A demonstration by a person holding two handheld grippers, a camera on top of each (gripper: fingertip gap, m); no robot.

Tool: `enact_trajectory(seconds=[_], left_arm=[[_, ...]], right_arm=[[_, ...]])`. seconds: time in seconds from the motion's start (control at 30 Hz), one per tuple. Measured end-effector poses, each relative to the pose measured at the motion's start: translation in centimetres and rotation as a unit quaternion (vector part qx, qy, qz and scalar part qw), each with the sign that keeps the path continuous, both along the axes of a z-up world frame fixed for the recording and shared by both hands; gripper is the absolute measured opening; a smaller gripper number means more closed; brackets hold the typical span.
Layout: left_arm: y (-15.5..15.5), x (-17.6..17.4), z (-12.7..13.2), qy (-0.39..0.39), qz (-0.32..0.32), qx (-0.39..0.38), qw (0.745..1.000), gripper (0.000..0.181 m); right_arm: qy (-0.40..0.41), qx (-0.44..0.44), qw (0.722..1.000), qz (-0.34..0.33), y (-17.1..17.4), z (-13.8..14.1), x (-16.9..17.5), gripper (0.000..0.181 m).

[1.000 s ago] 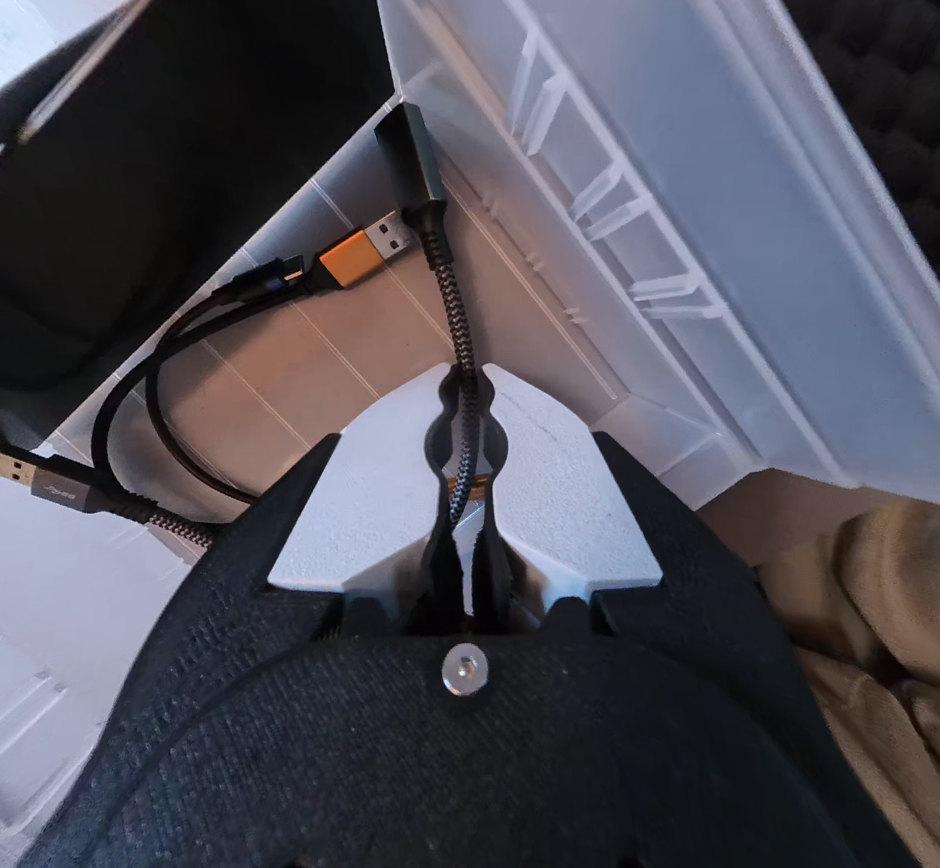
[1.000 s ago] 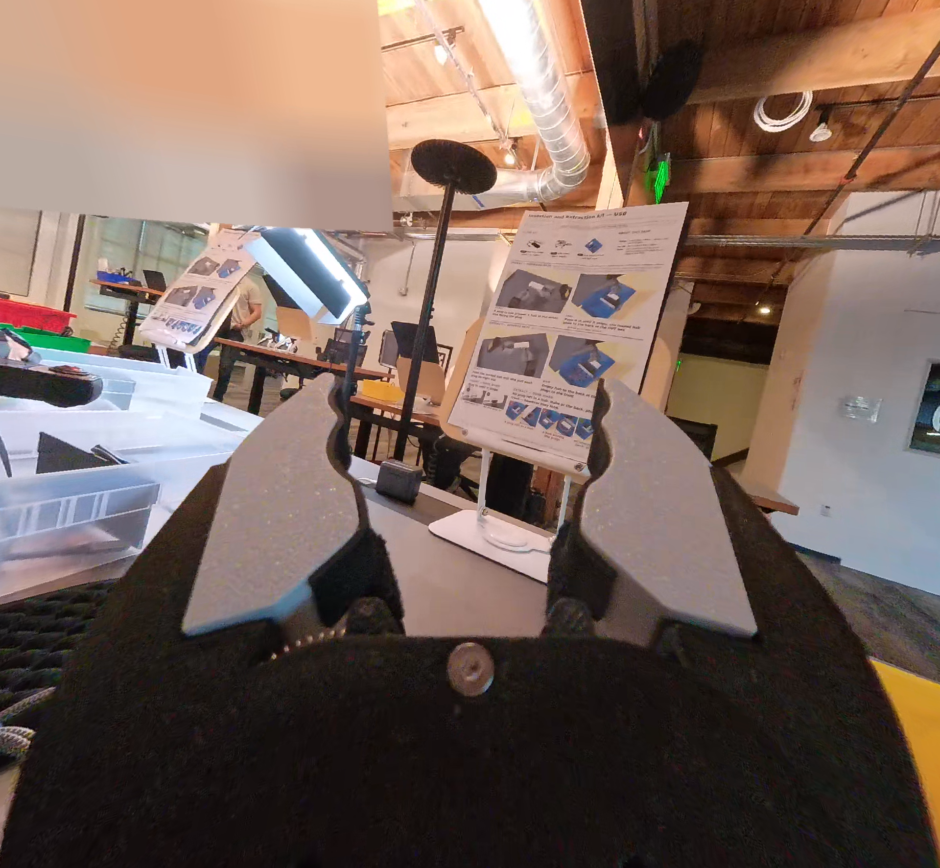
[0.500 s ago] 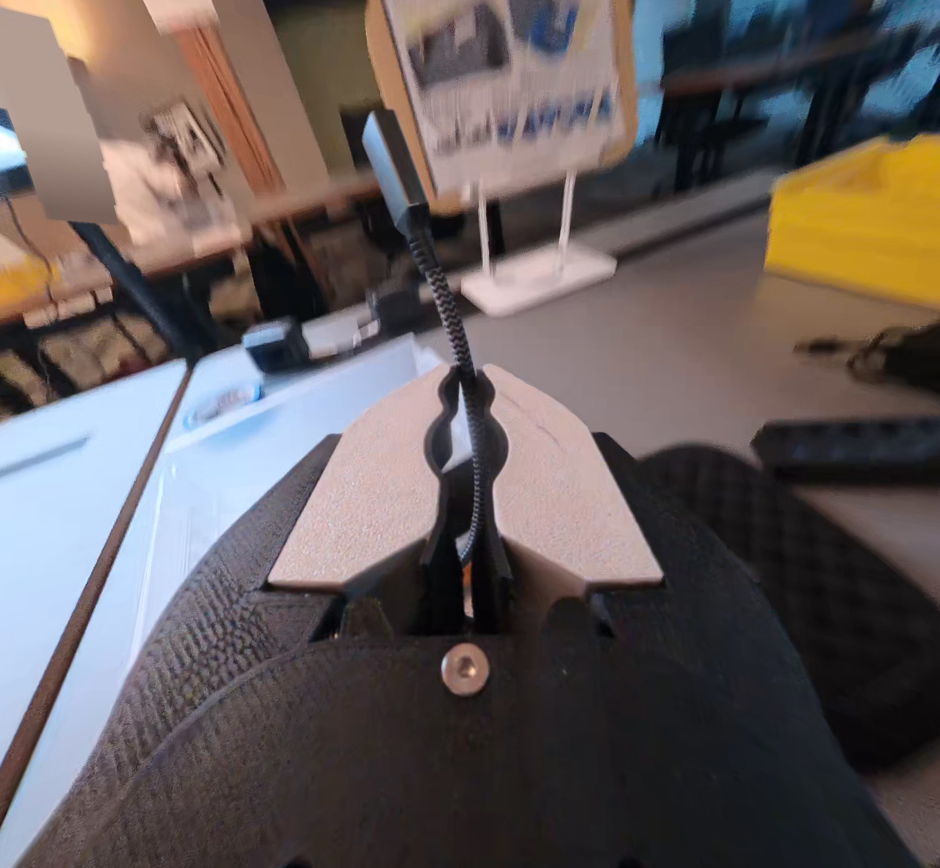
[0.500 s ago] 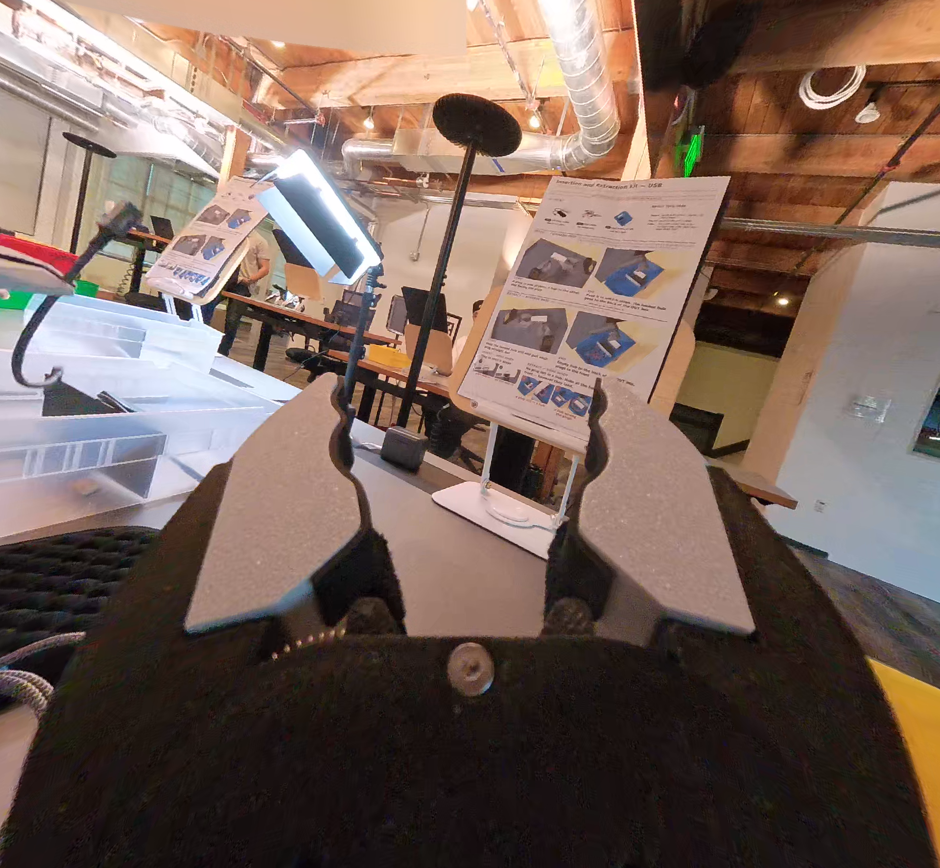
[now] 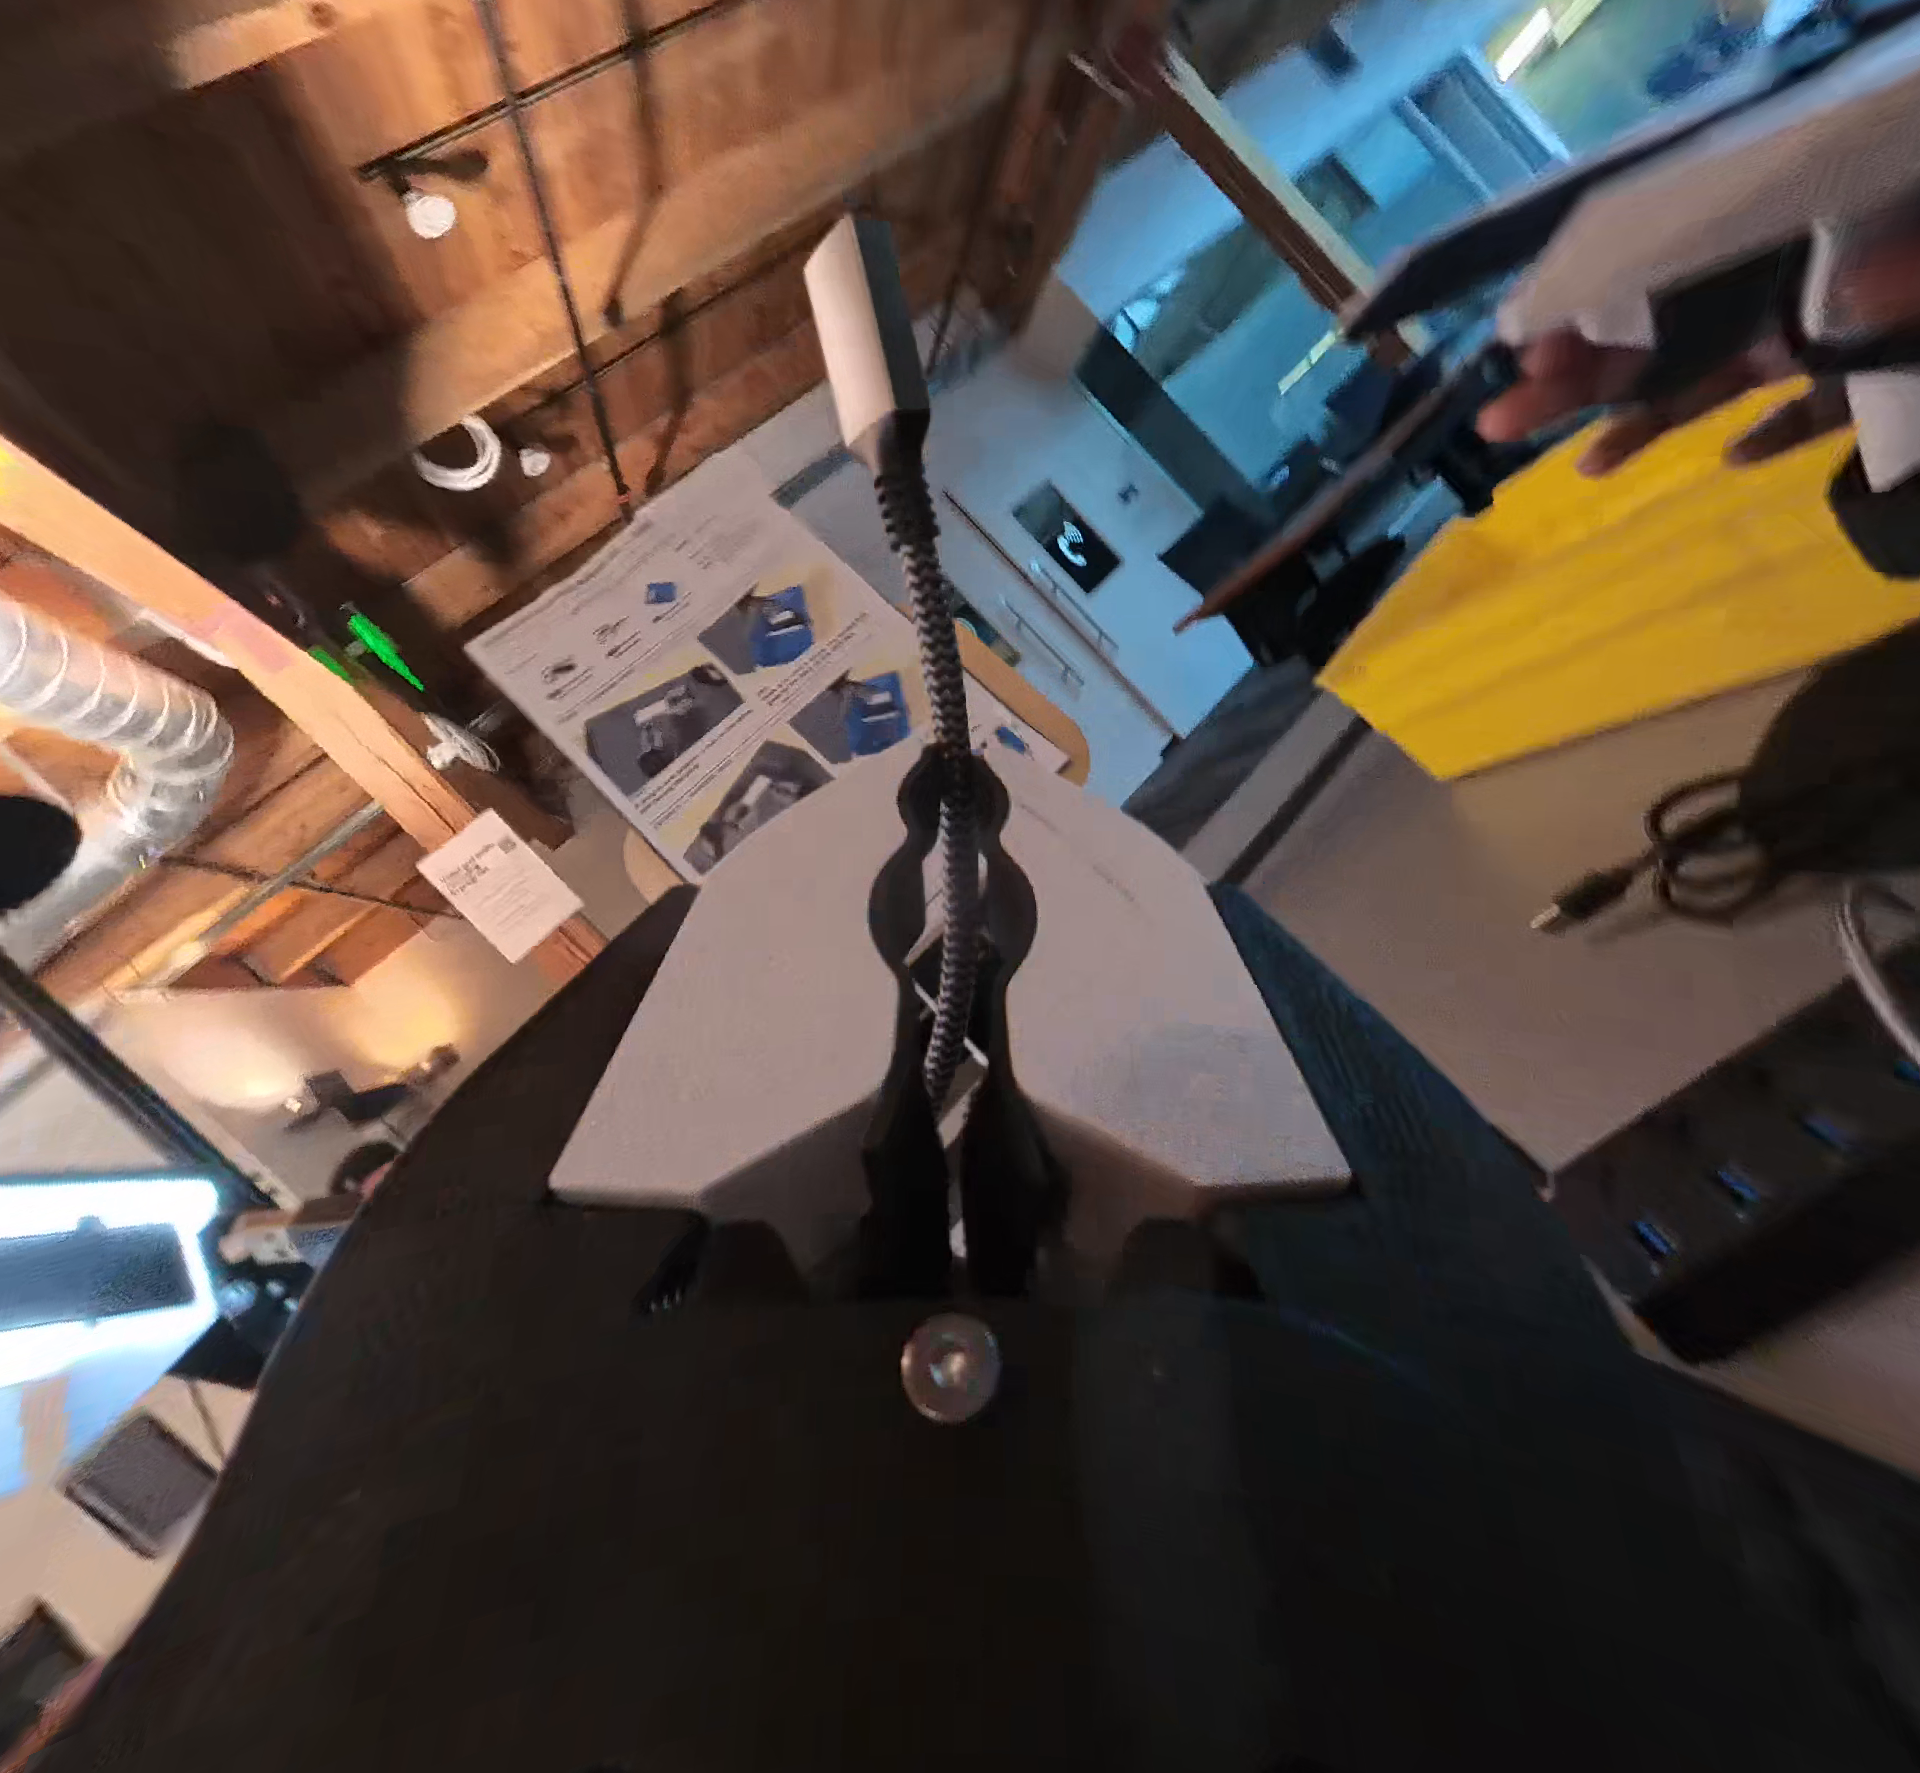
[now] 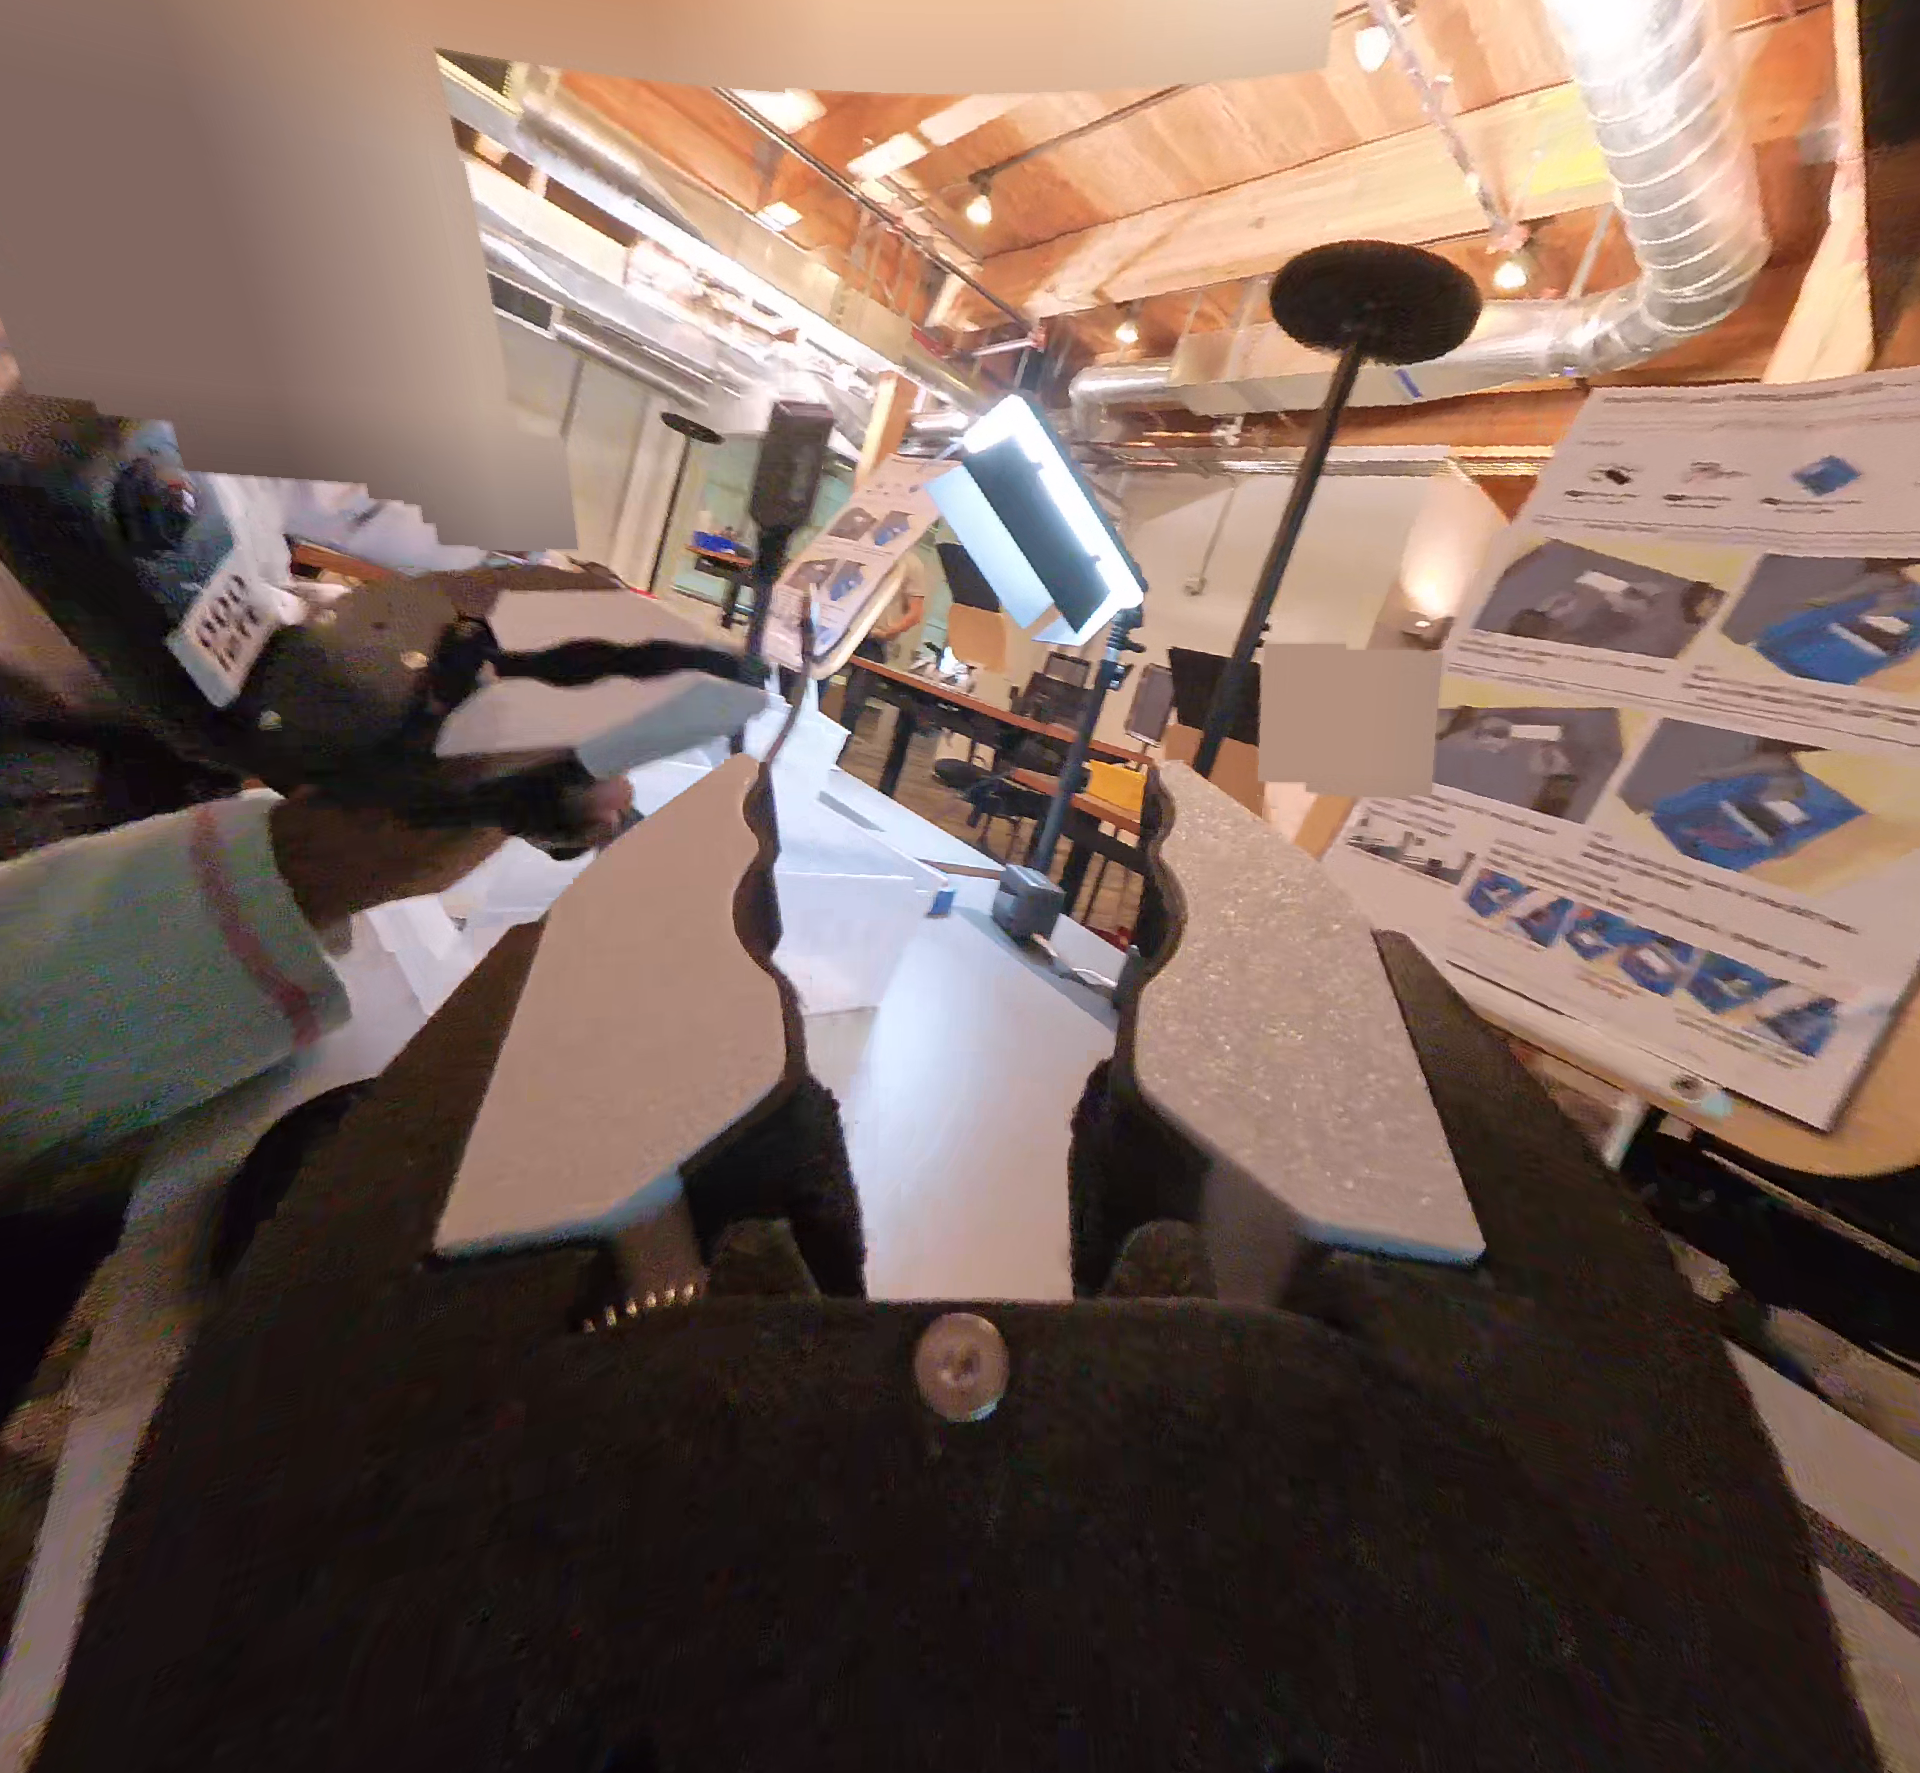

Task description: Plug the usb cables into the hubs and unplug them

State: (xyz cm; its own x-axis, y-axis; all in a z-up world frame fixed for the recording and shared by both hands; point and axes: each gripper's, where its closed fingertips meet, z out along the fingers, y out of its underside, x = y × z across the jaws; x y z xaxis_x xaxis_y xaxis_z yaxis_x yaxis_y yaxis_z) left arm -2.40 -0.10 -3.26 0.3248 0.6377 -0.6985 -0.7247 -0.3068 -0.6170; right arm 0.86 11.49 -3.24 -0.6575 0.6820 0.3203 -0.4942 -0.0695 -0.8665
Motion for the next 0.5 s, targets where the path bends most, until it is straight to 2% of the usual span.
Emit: enact_trajectory(seconds=[0.2, 0.3, 0.37, 0.47, 0.5], left_arm=[[5.0, 0.4, -3.1, 0.035, 0.002, -0.076, 0.997, 0.005], [6.9, 0.7, -4.4, 0.064, 0.017, -0.118, 0.991, 0.005], [8.0, 1.1, -5.0, 0.068, 0.009, -0.128, 0.989, 0.005], [8.7, 1.4, -5.4, 0.046, -0.017, -0.114, 0.992, 0.006], [8.7, 1.4, -5.2, 0.024, -0.038, -0.089, 0.995, 0.012]], right_arm=[[-0.051, -0.035, 0.992, 0.110, -4.1, -1.0, 1.1, 0.052], [-0.084, -0.067, 0.989, 0.103, -4.2, -1.4, 0.1, 0.036], [-0.096, -0.071, 0.987, 0.104, -4.2, -2.0, -0.3, 0.010], [-0.080, -0.054, 0.990, 0.099, -3.6, -2.2, -0.3, 0.009], [-0.070, -0.051, 0.991, 0.101, -3.3, -2.1, -0.2, 0.009]])
